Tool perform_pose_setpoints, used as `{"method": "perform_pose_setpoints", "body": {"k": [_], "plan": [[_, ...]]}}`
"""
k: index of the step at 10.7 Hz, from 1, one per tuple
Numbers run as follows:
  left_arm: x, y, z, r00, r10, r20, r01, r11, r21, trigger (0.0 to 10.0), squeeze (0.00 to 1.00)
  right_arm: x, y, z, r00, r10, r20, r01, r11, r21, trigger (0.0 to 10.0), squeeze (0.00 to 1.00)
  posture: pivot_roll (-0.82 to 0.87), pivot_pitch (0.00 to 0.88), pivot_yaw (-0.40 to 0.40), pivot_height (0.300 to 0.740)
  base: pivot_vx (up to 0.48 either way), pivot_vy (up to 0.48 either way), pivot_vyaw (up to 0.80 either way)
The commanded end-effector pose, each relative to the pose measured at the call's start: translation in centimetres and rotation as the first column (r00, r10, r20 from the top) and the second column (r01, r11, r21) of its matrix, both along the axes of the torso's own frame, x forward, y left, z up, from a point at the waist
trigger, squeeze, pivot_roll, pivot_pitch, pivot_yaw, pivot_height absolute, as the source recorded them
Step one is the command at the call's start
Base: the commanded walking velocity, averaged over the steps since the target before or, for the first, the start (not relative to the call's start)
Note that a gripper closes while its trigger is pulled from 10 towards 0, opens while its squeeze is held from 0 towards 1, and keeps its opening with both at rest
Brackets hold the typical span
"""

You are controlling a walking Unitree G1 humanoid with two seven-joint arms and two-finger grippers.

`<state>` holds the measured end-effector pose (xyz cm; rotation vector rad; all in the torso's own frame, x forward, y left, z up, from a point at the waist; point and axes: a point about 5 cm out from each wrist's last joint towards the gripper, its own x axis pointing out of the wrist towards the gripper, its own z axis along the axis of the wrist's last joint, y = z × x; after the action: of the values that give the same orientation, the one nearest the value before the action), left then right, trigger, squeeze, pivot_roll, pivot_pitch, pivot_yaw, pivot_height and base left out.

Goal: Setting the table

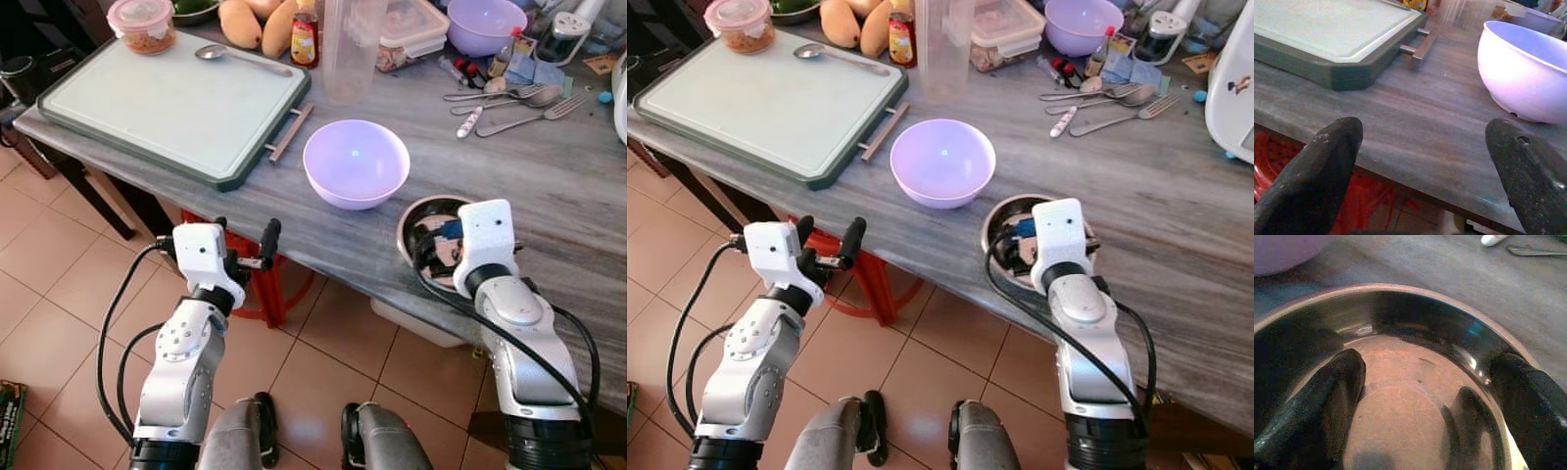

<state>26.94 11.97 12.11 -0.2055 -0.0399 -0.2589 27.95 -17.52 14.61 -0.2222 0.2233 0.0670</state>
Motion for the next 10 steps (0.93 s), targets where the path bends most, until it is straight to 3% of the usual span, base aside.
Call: {"method": "perform_pose_setpoints", "body": {"k": [1, 3, 7, 10], "plan": [[-0.3, 0.0, -0.1, 1.000, 0.001, -0.007, -0.001, 1.000, 0.006, 10.0, 0.00, -0.3, 0.5, -0.7, 0.998, 0.027, -0.050, -0.025, 0.999, 0.023, 10.0, 0.00, -0.07, 0.208, 0.016, 0.740, 0.000, 0.000, 0.00], [-0.2, 0.0, 0.0, 1.000, 0.001, -0.009, -0.001, 1.000, 0.006, 10.0, 0.00, 0.3, 1.7, -0.3, 0.996, 0.081, -0.047, -0.077, 0.994, 0.076, 10.0, 0.00, -0.07, 0.211, 0.015, 0.740, 0.000, 0.000, 0.00], [-0.3, 0.0, -0.1, 1.000, 0.005, -0.013, -0.005, 1.000, 0.006, 10.0, 0.00, 1.1, 2.0, 0.0, 0.996, 0.086, -0.027, -0.084, 0.993, 0.082, 10.0, 0.00, -0.06, 0.213, 0.013, 0.740, 0.000, 0.000, 0.00], [-0.1, 0.0, 0.0, 1.000, 0.009, -0.013, -0.009, 1.000, 0.009, 10.0, 0.00, 1.8, 2.3, 0.3, 0.996, 0.092, 0.013, -0.093, 0.983, 0.156, 10.0, 0.00, -0.06, 0.212, 0.017, 0.740, 0.000, 0.000, 0.00]]}}
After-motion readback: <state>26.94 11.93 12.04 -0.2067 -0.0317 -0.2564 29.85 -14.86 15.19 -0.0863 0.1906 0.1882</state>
